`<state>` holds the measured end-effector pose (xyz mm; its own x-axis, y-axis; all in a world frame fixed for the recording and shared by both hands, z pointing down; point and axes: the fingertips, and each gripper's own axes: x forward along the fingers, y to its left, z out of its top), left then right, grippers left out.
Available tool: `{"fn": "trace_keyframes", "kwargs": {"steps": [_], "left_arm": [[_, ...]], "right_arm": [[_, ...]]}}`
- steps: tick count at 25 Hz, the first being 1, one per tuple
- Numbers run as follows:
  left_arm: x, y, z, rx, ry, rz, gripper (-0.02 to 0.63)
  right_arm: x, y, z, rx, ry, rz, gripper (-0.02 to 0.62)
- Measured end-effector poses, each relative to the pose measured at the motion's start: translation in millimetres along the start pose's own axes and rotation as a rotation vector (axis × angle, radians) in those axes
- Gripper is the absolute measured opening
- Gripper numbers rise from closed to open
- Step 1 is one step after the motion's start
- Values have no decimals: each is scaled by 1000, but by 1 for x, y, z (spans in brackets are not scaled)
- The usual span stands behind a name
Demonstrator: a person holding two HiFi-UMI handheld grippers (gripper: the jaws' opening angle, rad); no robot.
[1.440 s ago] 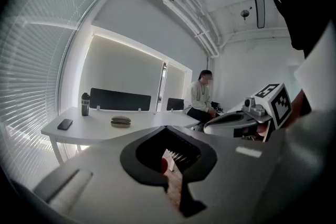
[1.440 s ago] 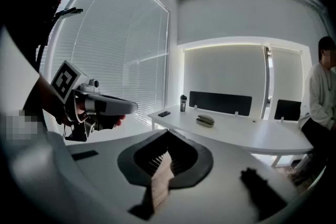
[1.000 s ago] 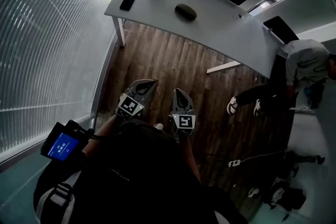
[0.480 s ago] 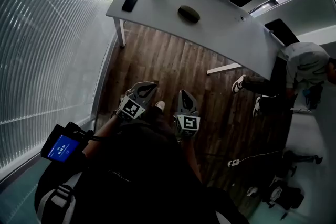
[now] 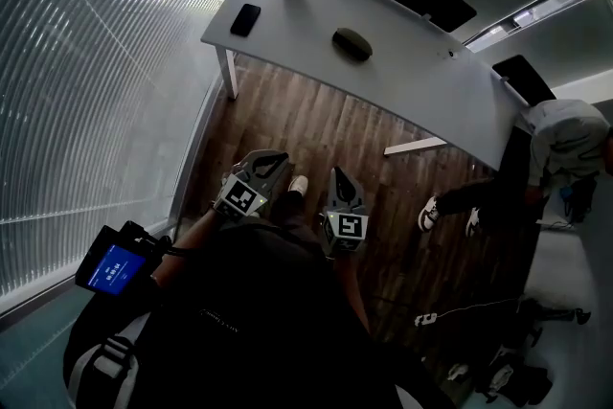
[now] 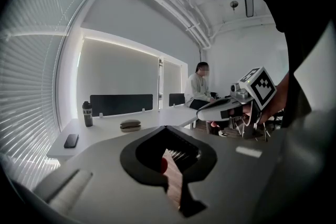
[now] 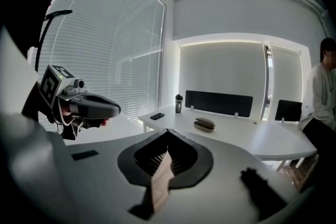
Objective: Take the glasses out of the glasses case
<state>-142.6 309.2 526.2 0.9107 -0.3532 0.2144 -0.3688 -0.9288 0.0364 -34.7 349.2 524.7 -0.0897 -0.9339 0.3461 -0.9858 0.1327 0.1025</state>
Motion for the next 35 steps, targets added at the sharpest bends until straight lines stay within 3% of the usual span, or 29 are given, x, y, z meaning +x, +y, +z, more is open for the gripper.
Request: {"fn": "trace_keyframes", "kwargs": {"steps": [16, 29, 35], "left_arm": [[89, 16, 20, -17, 59, 45, 8], [192, 16, 36, -39, 115, 47, 8], [216, 8, 38, 14, 151, 32, 8]], "right_arm": [[33, -91, 2, 68, -11, 19, 5], [56, -195, -16, 115, -22, 18, 5], [70, -228, -24, 92, -19, 60, 5]]}}
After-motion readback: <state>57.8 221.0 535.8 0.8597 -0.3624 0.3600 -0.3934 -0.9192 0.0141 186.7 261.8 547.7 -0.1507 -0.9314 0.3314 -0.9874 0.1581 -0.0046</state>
